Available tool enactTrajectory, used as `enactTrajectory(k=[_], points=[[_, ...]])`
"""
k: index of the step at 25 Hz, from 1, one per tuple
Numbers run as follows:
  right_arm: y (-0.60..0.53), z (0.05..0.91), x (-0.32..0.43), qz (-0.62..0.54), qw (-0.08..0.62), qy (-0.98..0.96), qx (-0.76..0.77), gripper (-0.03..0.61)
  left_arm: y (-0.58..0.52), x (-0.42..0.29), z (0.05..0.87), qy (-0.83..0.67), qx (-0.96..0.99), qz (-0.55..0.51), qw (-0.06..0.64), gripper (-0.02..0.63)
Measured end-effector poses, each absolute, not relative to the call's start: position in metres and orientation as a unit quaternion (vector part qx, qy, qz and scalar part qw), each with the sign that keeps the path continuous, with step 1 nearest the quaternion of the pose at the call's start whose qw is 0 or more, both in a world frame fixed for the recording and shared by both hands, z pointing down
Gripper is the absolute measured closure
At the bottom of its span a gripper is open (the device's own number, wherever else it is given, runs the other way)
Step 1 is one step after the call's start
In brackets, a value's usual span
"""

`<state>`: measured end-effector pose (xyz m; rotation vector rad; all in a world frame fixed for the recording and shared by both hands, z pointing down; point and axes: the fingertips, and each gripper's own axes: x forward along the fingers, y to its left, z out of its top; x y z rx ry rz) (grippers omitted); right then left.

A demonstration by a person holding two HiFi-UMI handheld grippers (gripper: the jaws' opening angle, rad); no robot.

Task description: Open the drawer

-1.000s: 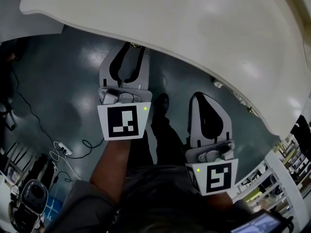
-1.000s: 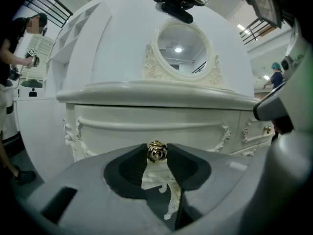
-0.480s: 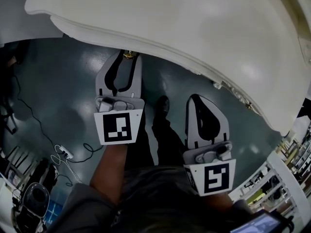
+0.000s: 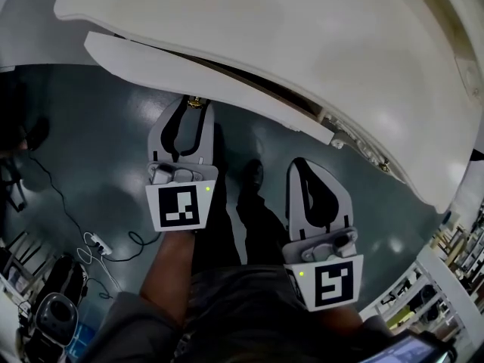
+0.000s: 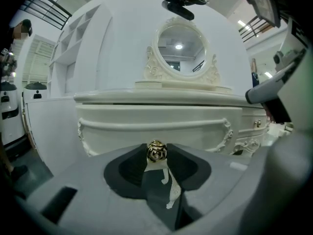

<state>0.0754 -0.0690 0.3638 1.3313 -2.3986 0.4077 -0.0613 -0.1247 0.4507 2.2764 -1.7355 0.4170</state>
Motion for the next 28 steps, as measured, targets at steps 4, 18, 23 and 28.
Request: enactTrajectory(k=[4,18,23,28], points=[[-0.062,0.361,0.077,0.139,0.182,-0.857,0.462,0.565,-0.118,-0.066,0.450,-0.602,0.776,0.143,0.125,0.477],[-0.015,0.346,0.084,0.126,0.155,-0.890,0.411,0.565,-0.104,-0.073,0.446,-0.617,0.770,0.141,0.086,0.477],[-0.006,0.344,0.085,0.127,0.157,-0.886,0.418,0.565,-0.099,-0.073,0.446,-0.613,0.772,0.145,0.081,0.477],[-0.003,0.341,0.078,0.121,0.159,-0.878,0.435,0.565,-0.092,-0.076,0.446,-0.602,0.780,0.150,0.080,0.479]])
